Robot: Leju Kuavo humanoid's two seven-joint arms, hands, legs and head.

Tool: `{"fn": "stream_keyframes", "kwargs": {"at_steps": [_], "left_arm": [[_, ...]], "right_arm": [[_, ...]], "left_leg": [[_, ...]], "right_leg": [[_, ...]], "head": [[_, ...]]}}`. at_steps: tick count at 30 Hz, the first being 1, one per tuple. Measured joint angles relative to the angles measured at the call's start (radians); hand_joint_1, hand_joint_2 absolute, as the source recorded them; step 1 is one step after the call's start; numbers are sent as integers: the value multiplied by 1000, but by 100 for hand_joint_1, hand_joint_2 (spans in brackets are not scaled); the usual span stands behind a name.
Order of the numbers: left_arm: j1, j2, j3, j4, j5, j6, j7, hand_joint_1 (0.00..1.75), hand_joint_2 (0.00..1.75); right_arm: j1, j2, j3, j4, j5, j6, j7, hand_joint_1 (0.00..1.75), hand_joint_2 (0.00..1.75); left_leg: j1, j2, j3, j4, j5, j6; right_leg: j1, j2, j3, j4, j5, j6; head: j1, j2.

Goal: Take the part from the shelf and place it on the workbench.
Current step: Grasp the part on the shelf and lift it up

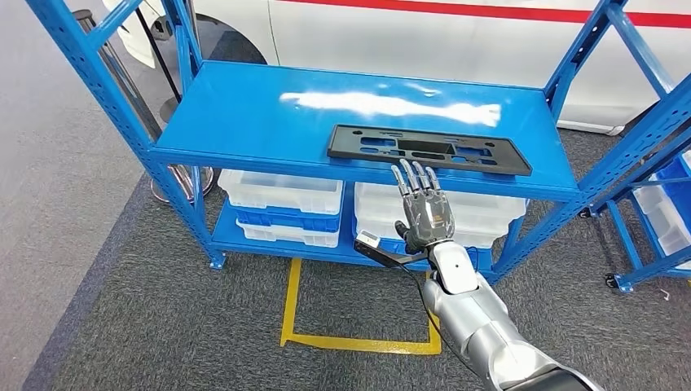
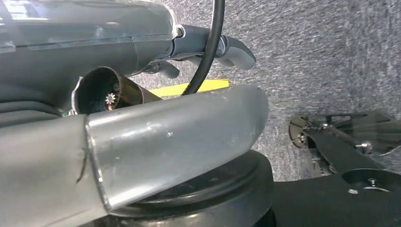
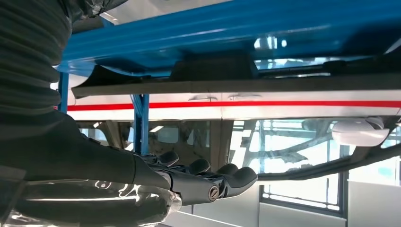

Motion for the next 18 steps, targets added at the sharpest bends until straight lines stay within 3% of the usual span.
{"fn": "stream_keyframes", "kwargs": {"at_steps": [2, 5, 7, 9, 11, 12, 13, 14, 16, 18], "left_arm": [[-1, -1, 0, 0, 0, -1, 0, 0, 0], [-4, -2, -1, 0, 0, -2, 0, 0, 0], [-3, -2, -1, 0, 0, -2, 1, 0, 0], [-3, -2, -2, 0, 0, -1, 1, 0, 0], [-3, -1, -2, 0, 0, -1, 1, 0, 0], [-2, -1, -2, 0, 0, -1, 1, 0, 0], [0, -1, -2, 0, 0, -1, 2, 0, 0], [1, -1, -2, 0, 0, -1, 2, 0, 0], [1, 0, -2, 0, 0, -1, 2, 0, 0], [0, 0, -2, 1, 0, -2, 2, 0, 0]], "right_arm": [[-2, -1, 0, 1, -1, 0, -1, 0, 175], [-3, -1, -1, 3, -1, 0, -3, 0, 175], [-4, -1, -1, 3, -2, 0, -3, 0, 175], [-6, -1, -1, 4, -4, 0, -3, 0, 175], [-6, -1, -1, 6, -4, 0, -3, 0, 175], [-5, -1, -1, 7, -4, 0, -3, 0, 175], [-4, -1, -1, 9, -4, 0, -3, 0, 175], [-4, -1, -1, 10, -4, 0, -3, 0, 175], [-4, 0, -1, 10, -4, 0, -3, 0, 175], [-5, 0, -1, 11, -4, 0, -3, 0, 175]], "left_leg": [[-2, -1, 11, 0, -11, -6], [-4, -1, 13, -4, -17, -21], [-3, 2, 13, 6, -29, -32], [-2, 4, -23, 85, -67, -39], [-2, 4, -101, 222, -114, -45], [-1, 5, -133, 268, -120, -47], [-1, 5, -150, 281, -106, -49], [-1, 5, -145, 250, -70, -48], [-2, 6, -95, 119, 16, -44], [-5, 7, -56, 24, 45, -35]], "right_leg": [[7, 1, 48, -121, 59, -13], [14, 2, 68, -168, 53, -22], [8, 1, 81, -180, 50, -30], [1, 0, 98, -191, 47, -39], [2, -1, 109, -191, 37, -44], [2, -2, 114, -190, 32, -45], [2, -1, 120, -189, 26, -44], [2, -1, 127, -186, 20, -43], [3, 0, 140, -179, 3, -37], [7, 0, 143, -172, -9, -28]], "head": [[0, 0], [-1, 0], [-2, 0], [-3, 0], [-3, 0], [-3, 0], [-3, 0], [-3, 0], [-3, 0], [-2, 0]]}}
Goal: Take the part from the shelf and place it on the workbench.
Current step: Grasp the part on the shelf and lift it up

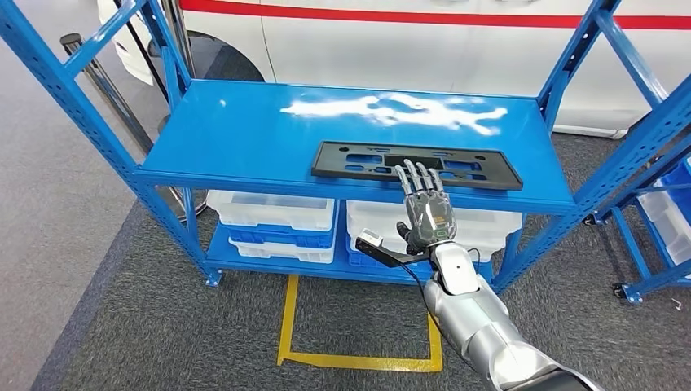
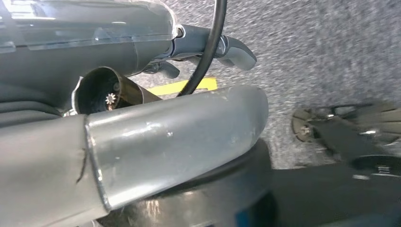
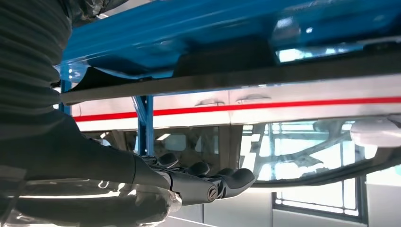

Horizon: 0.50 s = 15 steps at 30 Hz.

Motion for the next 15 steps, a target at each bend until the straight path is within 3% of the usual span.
{"fn": "stream_keyframes", "kwargs": {"at_steps": [3, 5, 7, 9, 10, 11, 13, 15], "left_arm": [[-1, 1, 0, 0, 0, 0, 0, 0, 0], [0, 1, 0, 1, 0, 0, 1, 0, 0], [-2, 1, 0, 1, 0, 0, 0, 0, 0], [-2, 1, 0, 1, 1, -1, 0, 0, 0], [-1, 1, 0, 1, 1, -2, 0, 0, 0], [0, 1, 0, 1, 1, -2, 1, 0, 0], [1, 1, 0, 1, 1, -2, 1, 0, 0], [-1, 0, 0, 1, 1, -2, 1, 0, 0]], "right_arm": [[-1, 1, 0, 0, 0, 0, 0, 0, 175], [-3, 1, 0, 0, 0, 0, -1, 0, 175], [-5, 1, -1, 2, -3, 0, -1, 0, 175], [-2, 1, -1, 6, -7, 0, -1, 0, 175], [0, 1, -1, 8, -9, 0, -2, 0, 175], [1, 1, -1, 10, -11, 0, -3, 0, 175], [0, 1, -2, 13, -14, 0, -5, 0, 175], [-1, 2, -2, 15, -16, 0, -7, 0, 175]], "left_leg": [[-1, -1, 9, -20, -11, 16], [2, -1, 22, -30, -14, 28], [4, -1, 33, -35, -20, 38], [4, -2, 40, -35, -28, 41], [4, -3, 46, -34, -34, 41], [4, -3, 55, -33, -40, 39], [4, -4, 73, -33, -55, 34], [1, -5, 82, -31, -67, 25]], "right_leg": [[2, 0, -2, -1, -6, 14], [0, 0, -13, 31, -27, 25], [-3, 0, -68, 139, -73, 33], [-6, 0, -148, 263, -105, 38], [-8, -1, -170, 283, -94, 39], [-9, -1, -174, 267, -63, 38], [-10, -1, -130, 140, 30, 34], [-5, -1, -86, 35, 73, 27]], "head": [[0, 0], [0, 0], [1, 0], [1, 0], [1, 0], [1, 0], [1, 0], [1, 0]]}}
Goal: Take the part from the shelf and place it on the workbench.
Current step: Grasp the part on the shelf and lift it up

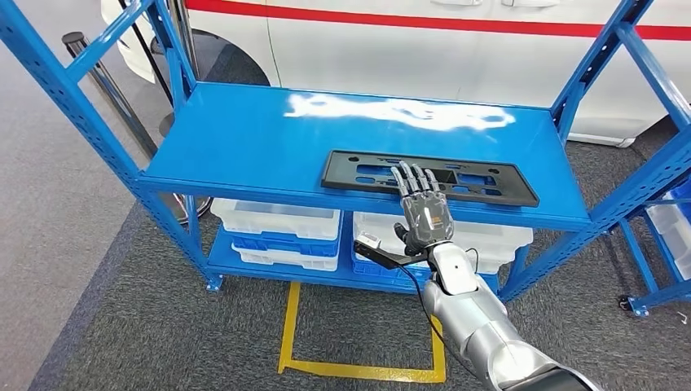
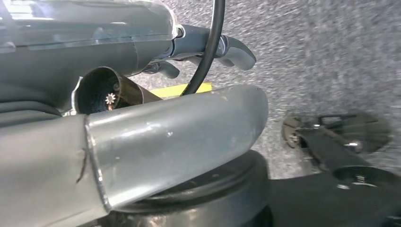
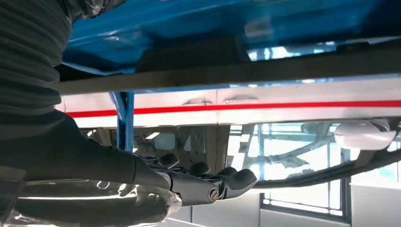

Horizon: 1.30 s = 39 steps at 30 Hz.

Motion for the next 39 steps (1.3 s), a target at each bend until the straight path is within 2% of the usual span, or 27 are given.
{"fn": "stream_keyframes", "kwargs": {"at_steps": [2, 4, 5, 6, 8, 9, 10, 11, 12, 13, 14, 15, 17, 19, 21, 22, 24, 25, 26, 27, 28, 29, 30, 31, 33, 35, 39], "left_arm": [[-2, 0, 0, 0, 0, 0, 0, 0, 0], [-2, 0, 0, 0, 0, 1, 0, 0, 0], [-2, 0, 0, 0, 0, 1, 1, 0, 0], [-2, 0, -1, 0, 0, 1, 1, 0, 0], [-2, 0, -1, 0, 2, 0, 1, 0, 0], [-2, 0, -1, 0, 4, 0, 1, 0, 0], [0, 0, -1, 0, 6, -1, 1, 0, 0], [1, 0, -1, 0, 9, -1, 2, 0, 0], [2, 0, -1, 0, 10, -1, 2, 0, 0], [3, 0, -1, 0, 11, -1, 2, 0, 0], [3, 0, -1, 0, 11, -1, 2, 0, 0], [1, 1, -1, 0, 12, -1, 2, 0, 0], [-1, 1, -1, 0, 13, -2, 2, 0, 0], [-1, 0, -1, 1, 14, -4, 2, 0, 0], [0, 0, -1, 1, 14, -6, 2, 0, 0], [0, 0, -2, 1, 14, -7, 2, 0, 0], [-2, 0, -1, 1, 14, -8, 1, 0, 0], [-1, 0, -1, 1, 14, -8, -1, 0, 0], [0, 0, -1, 1, 14, -10, -5, 0, 0], [1, -1, -1, 1, 14, -13, -10, 0, 0], [1, -1, -2, 1, 14, -18, -15, 0, 0], [1, -1, -2, 1, 14, -23, -19, 0, 0], [0, -2, -2, 1, 14, -28, -22, 0, 0], [-1, -2, -2, 1, 14, -31, -24, 0, 0], [-3, -1, -2, 1, 16, -35, -27, 0, 0], [-3, -1, -2, 1, 17, -36, -29, 0, 0], [-2, -2, -3, 1, 18, -36, -31, 0, 0]], "right_arm": [[0, 1, 0, 3, -1, 0, -2, 0, 175], [0, 3, -2, 5, -2, 0, -3, 0, 175], [-2, 4, -3, 7, -3, 0, -1, 0, 175], [-3, 5, -4, 9, -4, 0, 2, 0, 175], [-6, 5, -5, 16, -4, 0, 16, 0, 175], [-6, 5, -5, 21, -3, 1, 23, 0, 175], [-5, 5, -5, 27, -2, 1, 29, 0, 175], [-5, 5, -5, 32, -2, 1, 33, 0, 175], [-4, 5, -5, 35, -2, 1, 34, 0, 175], [-4, 5, -5, 38, -2, 1, 35, 0, 175], [-5, 5, -5, 40, -2, 1, 35, 0, 175], [-7, 5, -5, 42, -2, 1, 35, 0, 175], [-8, 4, -5, 47, -2, 1, 36, 0, 175], [-10, 4, -5, 49, -2, 1, 36, 0, 175], [-14, 4, -6, 50, -3, 1, 35, 0, 175], [-16, 4, -6, 51, -4, 1, 35, 0, 175], [-14, 4, -6, 55, -5, 2, 35, 0, 175], [-12, 4, -6, 58, -6, 3, 35, 0, 175], [-10, 4, -6, 62, -6, 4, 35, 0, 175], [-10, 4, -6, 65, -5, 8, 36, 0, 175], [-12, 3, -6, 67, -4, 17, 37, 0, 175], [-14, 2, -6, 70, -2, 33, 41, 0, 175], [-18, 2, -6, 73, 2, 56, 46, 0, 175], [-21, 2, -5, 76, 6, 84, 53, 0, 175], [-25, 4, -4, 82, 14, 127, 65, 0, 175], [-28, 4, -3, 86, 16, 142, 70, 0, 175], [-32, 4, -3, 94, 16, 152, 70, 0, 175]], "left_leg": [[-2, 0, 2, -2, -5, -11], [-1, 1, 6, -1, -14, -23], [0, 2, 1, 18, -26, -28], [0, 3, -17, 57, -45, -32], [2, 3, -91, 187, -91, -37], [2, 3, -130, 247, -104, -38], [2, 4, -158, 280, -100, -39], [2, 4, -167, 275, -76, -38], [2, 4, -156, 228, -33, -36], [2, 4, -132, 159, 13, -32], [-1, 4, -106, 96, 46, -26], [-3, 4, -85, 47, 62, -21], [-8, 4, -70, 17, 56, -12], [-4, 2, -64, 6, 53, -4], [1, 3, -52, -4, 51, 5], [2, 3, -48, -7, 49, 9], [2, 4, -43, -7, 43, 14], [3, 3, -39, -6, 39, 14], [3, 3, -34, -4, 34, 13], [3, 2, -27, -2, 28, 12], [4, 2, -20, 0, 21, 9], [3, 1, -14, 3, 14, 5], [2, 1, -11, 5, 8, 0], [-1, 1, -10, 8, 3, -3], [-3, 1, -10, 8, 1, -1], [-2, 1, -7, 3, 3, 3], [0, 1, 0, -6, 3, -5]], "right_leg": [[6, 1, 10, -23, -9, -7], [3, 3, 19, -33, -15, -17], [0, 3, 27, -38, -18, -24], [-2, 3, 35, -42, -20, -30], [-1, 1, 46, -44, -30, -40], [1, 0, 50, -42, -35, -42], [2, 1, 55, -41, -40, -42], [3, 2, 61, -39, -46, -42], [3, 3, 69, -37, -53, -41], [4, 4, 78, -36, -61, -39], [6, 4, 85, -34, -68, -36], [8, 5, 88, -33, -74, -32], [9, 4, 87, -33, -78, -23], [9, 4, 88, -32, -84, -12], [8, 4, 67, 17, -110, -1], [5, 3, 38, 70, -132, 4], [1, 3, -41, 200, -175, 11], [-2, 3, -72, 239, -176, 14], [-4, 2, -86, 242, -155, 16], [-7, 2, -79, 206, -117, 17], [-9, 2, -56, 138, -68, 17], [-10, 1, -30, 74, -33, 16], [-9, 2, -8, 20, -12, 14], [-9, 4, 5, -12, -5, 11], [-7, 7, 11, -26, -9, 6], [-4, 7, 13, -26, -11, 3], [-1, 6, 16, -25, -15, -6]], "head": [[0, 0], [0, 0], [-1, 0], [-1, 0], [-2, 0], [-2, 0], [-2, 0], [-2, 0], [-2, 0], [-2, 0], [-1, 0], [-1, 0], [-1, 0], [0, 0], [1, 0], [1, 0], [1, 0], [1, 0], [1, 0], [1, 0], [1, 0], [1, 0], [1, 0], [1, 0], [1, 0], [1, 0], [1, 0]]}}
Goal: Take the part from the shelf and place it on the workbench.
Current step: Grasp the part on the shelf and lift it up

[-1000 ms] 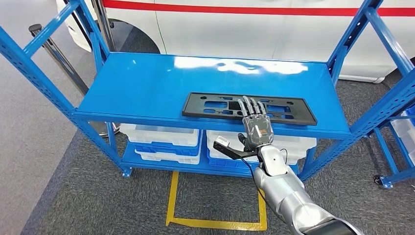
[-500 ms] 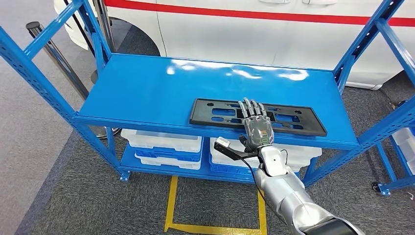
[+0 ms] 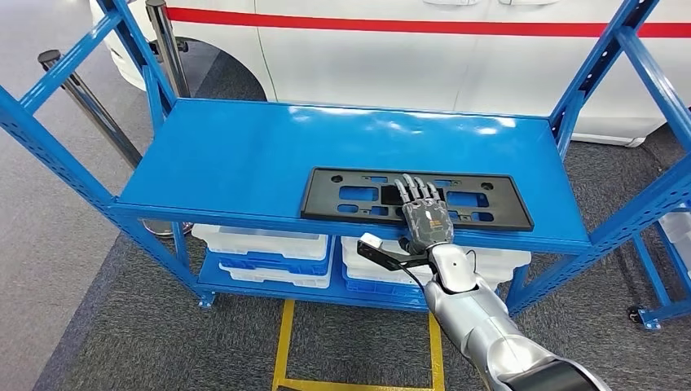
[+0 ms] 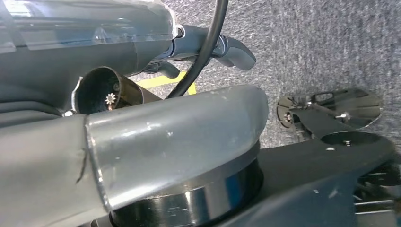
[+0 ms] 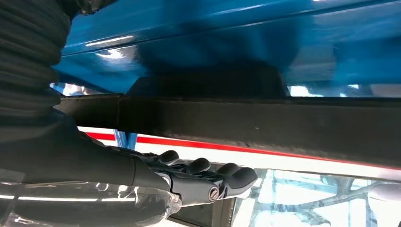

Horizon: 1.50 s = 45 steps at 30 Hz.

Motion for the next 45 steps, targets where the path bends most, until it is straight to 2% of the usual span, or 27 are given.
{"fn": "stream_keyframes", "kwargs": {"at_steps": [3, 7, 8, 10, 12, 14, 20, 38, 42, 45], "left_arm": [[0, 0, 0, 0, 0, 0, -1, 0, 0], [0, 0, 0, 0, 2, 0, -1, 0, 0], [1, 0, 0, 0, 4, -1, -2, 0, 0], [1, -1, 0, 0, 8, -1, -2, 0, 0], [1, -1, 0, 0, 13, -1, -3, 0, 0], [1, -1, 0, 0, 14, -1, -3, 0, 0], [1, -1, 0, 0, 14, -4, -5, 0, 0], [1, -1, 0, 0, 15, 5, -31, 0, 0], [1, -2, -4, 0, 11, 25, -65, 0, 175], [1, -2, -6, 0, 13, 30, -76, 0, 175]], "right_arm": [[-3, 0, 0, 5, 0, 4, 0, 0, 175], [-3, 0, 0, 8, 0, 6, 1, 0, 175], [-3, 0, 0, 9, 0, 7, 1, 5, 175], [-3, 0, 0, 10, -1, 10, 1, 34, 175], [-3, 0, 0, 11, -3, 17, 0, 89, 175], [-2, 0, 0, 12, -4, 22, 0, 121, 175], [12, 0, 1, 14, -5, 23, -3, 115, 175], [14, 0, 12, 13, -10, 21, -12, 127, 175], [15, -1, 13, 13, -15, 16, -12, 128, 175], [17, -2, 15, 12, -15, 6, -12, 126, 175]], "left_leg": [[1, 0, 2, -3, 1, -11], [1, 0, 2, -4, 2, -15], [1, 0, 2, -4, 2, -15], [1, 0, 2, -4, 2, -16], [1, 0, 2, -3, 2, -16], [1, 0, 2, -3, 1, -17], [0, 0, 2, -2, 0, -17], [0, 2, 2, -2, -1, -20], [0, 2, 3, -2, -1, -20], [0, 2, 3, -2, -1, -20]], "right_leg": [[1, 0, 1, 0, 0, -2], [1, 0, 1, 1, 0, -4], [1, 0, 1, 1, 0, -4], [1, 0, 2, 0, 1, -4], [1, 0, 2, 0, 1, -4], [1, 0, 2, 0, 1, -4], [0, 0, 2, 0, 1, -4], [0, 3, 6, -1, 4, -4], [0, 4, 6, -1, 4, -3], [0, 4, 6, -1, 5, -3]], "head": [[0, 0], [0, 0], [0, 0], [0, 0], [0, 0], [0, 0], [0, 0], [0, 0], [0, 0], [0, 0]]}}
